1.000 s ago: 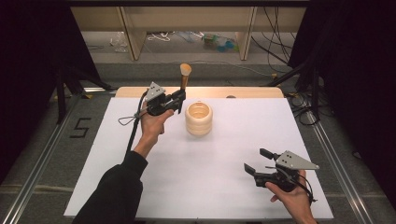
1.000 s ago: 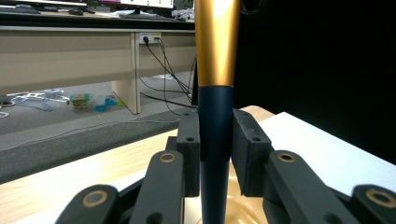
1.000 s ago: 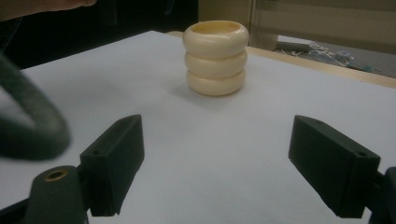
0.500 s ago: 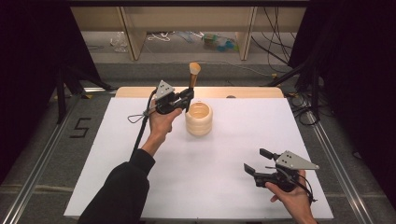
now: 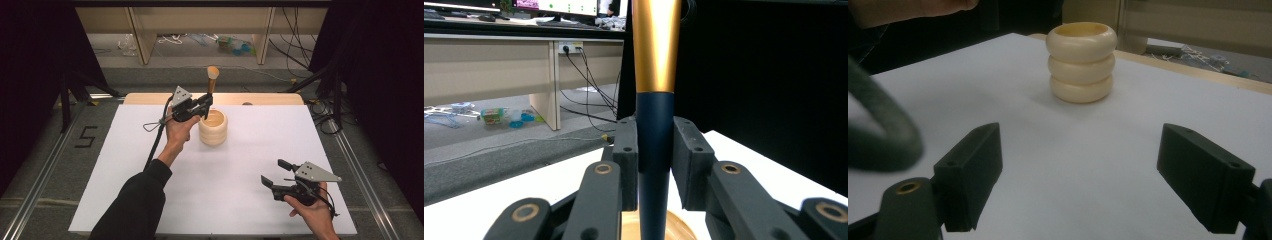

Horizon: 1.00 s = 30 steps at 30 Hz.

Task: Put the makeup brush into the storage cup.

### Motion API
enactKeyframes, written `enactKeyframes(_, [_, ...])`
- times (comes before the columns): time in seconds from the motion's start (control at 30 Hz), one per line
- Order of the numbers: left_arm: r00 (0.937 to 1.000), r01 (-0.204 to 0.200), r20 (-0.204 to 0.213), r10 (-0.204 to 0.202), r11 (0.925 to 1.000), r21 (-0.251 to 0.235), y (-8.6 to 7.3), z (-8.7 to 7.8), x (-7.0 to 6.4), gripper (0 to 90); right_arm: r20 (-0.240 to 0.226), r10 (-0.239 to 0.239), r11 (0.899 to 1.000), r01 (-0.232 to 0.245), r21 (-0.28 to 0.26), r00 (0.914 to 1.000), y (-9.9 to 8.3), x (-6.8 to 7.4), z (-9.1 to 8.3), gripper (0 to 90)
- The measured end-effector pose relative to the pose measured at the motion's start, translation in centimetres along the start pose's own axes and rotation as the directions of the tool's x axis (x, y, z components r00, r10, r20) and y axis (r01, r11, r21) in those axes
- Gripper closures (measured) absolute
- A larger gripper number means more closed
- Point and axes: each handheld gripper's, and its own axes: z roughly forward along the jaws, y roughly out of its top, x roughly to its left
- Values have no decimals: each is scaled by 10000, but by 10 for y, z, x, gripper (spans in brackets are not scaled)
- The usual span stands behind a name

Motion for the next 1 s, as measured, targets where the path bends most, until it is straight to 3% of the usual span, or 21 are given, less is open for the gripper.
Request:
enactKeyframes(0.03, [10000, 58, 0, -58, 10000, 10, 0, 1, 0, 743, -90, 77, 9998, -78, -181, 9999, 0, 0, 2, 194])
enactKeyframes(0.23, [9999, 148, -17, -148, 9999, -19, -4, 6, 0, 743, -36, 43, 10000, -43, -88, 10000, 0, 0, 1, 194])
enactKeyframes(0.3, [9999, 103, -7, -103, 9999, -4, -6, 7, 0, 743, 35, -155, 9998, 155, -108, 9999, 0, -1, 1, 194])
enactKeyframes(0.37, [9999, 110, 30, -110, 9999, -61, -8, 10, -1, 743, -103, 66, 9998, -67, -183, 9999, 0, 1, 2, 194])
enactKeyframes(0.47, [9999, 119, 36, -119, 9999, -94, -11, 13, -1, 742, -9, -31, 10000, 31, 4, 10000, 0, 0, 0, 194])
enactKeyframes(0.53, [9999, 116, 53, -115, 9998, -129, -12, 14, 0, 743, -131, 80, 9998, -82, -176, 9999, 0, 1, 2, 194])
enactKeyframes(0.6, [9998, 207, 46, -206, 9997, -159, -14, 16, -1, 743, -47, -8, 10000, 8, 28, 10000, 0, 0, 0, 194])
enactKeyframes(1.0, [9996, 281, 46, -280, 9995, -166, -25, 22, 1, 742, -143, 26, 10000, -27, -30, 9999, 0, 1, 1, 194])
